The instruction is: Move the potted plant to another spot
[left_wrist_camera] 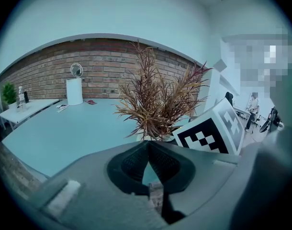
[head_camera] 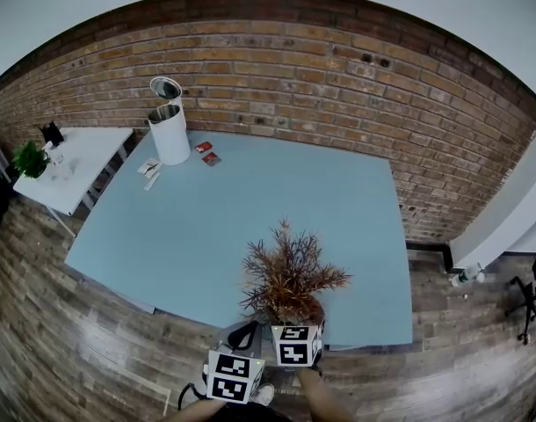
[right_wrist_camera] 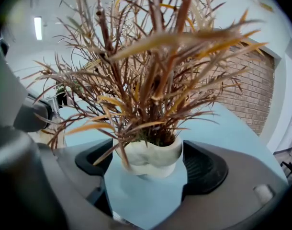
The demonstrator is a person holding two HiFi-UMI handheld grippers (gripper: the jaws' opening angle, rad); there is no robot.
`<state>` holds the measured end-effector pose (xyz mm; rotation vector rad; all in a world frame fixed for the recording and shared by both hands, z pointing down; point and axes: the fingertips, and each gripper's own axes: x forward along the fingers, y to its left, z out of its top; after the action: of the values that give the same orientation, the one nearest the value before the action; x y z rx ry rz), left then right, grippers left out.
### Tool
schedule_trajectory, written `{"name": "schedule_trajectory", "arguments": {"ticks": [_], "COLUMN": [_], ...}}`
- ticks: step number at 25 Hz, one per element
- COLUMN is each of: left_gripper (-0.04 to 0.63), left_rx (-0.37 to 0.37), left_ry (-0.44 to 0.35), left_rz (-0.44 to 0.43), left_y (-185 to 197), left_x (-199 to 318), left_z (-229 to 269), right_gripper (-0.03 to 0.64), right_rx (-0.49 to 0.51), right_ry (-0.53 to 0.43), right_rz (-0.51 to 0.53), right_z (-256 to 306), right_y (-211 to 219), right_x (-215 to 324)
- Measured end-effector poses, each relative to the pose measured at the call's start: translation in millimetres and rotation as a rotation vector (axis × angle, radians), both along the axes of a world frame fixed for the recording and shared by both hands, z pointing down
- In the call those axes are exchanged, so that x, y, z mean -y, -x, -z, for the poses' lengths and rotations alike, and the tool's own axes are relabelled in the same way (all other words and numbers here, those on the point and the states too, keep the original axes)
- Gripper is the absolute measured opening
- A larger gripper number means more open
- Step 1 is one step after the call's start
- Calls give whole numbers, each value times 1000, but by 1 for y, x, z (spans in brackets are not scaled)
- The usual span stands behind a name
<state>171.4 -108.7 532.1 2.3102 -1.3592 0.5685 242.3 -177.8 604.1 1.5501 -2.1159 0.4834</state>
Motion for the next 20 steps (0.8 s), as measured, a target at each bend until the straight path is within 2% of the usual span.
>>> {"name": "schedule_trajectory", "arguments": {"ticks": [10,16,20], "left_gripper": [-1,-1,-2], "left_rx": [-19,-28,-37], "left_ry": [-13,-12,-15], "left_rz": [-38,-74,-94], "left_y": [4,3,2], "left_x": [-6,-9,-10], "left_z": [6,10,11], "right_gripper": [374,275,242], "right_rx": [-16,-15,-9], "right_ry": [-3,-4,-6], "right_rz": [-60,-98,-113], "right_z": [12,20,24], "right_y": [-7,-8,-7], "right_x": [-17,-32,-41]}}
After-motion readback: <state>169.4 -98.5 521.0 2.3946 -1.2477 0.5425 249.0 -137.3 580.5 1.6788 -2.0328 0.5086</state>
